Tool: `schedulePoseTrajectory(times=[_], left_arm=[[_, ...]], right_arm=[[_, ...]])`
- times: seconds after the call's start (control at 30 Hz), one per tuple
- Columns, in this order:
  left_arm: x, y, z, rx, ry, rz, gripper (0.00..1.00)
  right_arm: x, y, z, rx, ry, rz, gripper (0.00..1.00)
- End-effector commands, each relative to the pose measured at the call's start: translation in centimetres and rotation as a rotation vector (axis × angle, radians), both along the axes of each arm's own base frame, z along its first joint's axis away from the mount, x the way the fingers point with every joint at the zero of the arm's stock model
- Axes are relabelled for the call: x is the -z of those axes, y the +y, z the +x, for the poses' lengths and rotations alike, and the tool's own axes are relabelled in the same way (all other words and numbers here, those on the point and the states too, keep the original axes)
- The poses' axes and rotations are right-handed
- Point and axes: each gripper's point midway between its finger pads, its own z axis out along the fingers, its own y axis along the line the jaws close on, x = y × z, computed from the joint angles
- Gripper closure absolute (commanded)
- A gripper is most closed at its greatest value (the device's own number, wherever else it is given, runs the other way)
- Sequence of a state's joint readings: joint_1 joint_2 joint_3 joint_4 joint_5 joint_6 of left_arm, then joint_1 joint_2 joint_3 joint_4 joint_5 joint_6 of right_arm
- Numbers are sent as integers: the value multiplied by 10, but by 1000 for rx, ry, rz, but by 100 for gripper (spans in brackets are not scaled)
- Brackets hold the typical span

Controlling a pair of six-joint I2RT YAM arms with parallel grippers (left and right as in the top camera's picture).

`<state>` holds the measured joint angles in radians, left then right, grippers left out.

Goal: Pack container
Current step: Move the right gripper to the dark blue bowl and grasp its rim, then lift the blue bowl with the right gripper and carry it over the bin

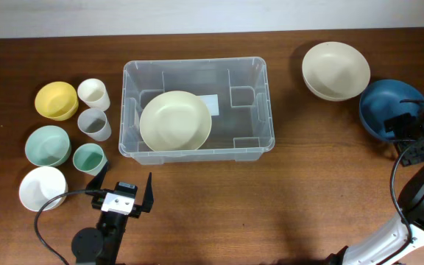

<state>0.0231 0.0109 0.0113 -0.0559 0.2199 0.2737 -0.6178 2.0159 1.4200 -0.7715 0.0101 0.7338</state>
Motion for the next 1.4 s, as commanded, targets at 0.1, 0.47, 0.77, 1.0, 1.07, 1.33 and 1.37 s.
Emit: schedulePoseTrajectory(times=[0.1, 0.47, 0.77, 1.0, 1.07, 1.33, 1.37], left_arm=[[1, 2, 0, -8, 1, 12, 1], [1, 2, 0, -8, 0, 12, 1], [1, 2, 0, -8, 1, 12, 1], [1, 2, 0, -8, 1, 12, 1], [1, 2, 0, -8, 1, 12, 1], [1, 2, 0, -8, 1, 12, 1], [1, 2, 0, -8, 0, 12, 1]], right_arm=[[4, -8, -6, 20, 27, -35, 44], [13, -34, -38, 59, 38, -12, 69], [14, -35, -38, 25, 19, 3, 86], [15, -30, -42, 29, 20, 40, 96], [14, -27, -38, 35, -32, 91, 96], [-69, -52, -29, -14, -536, 233, 96], [-85, -53, -28, -27, -606, 242, 96]])
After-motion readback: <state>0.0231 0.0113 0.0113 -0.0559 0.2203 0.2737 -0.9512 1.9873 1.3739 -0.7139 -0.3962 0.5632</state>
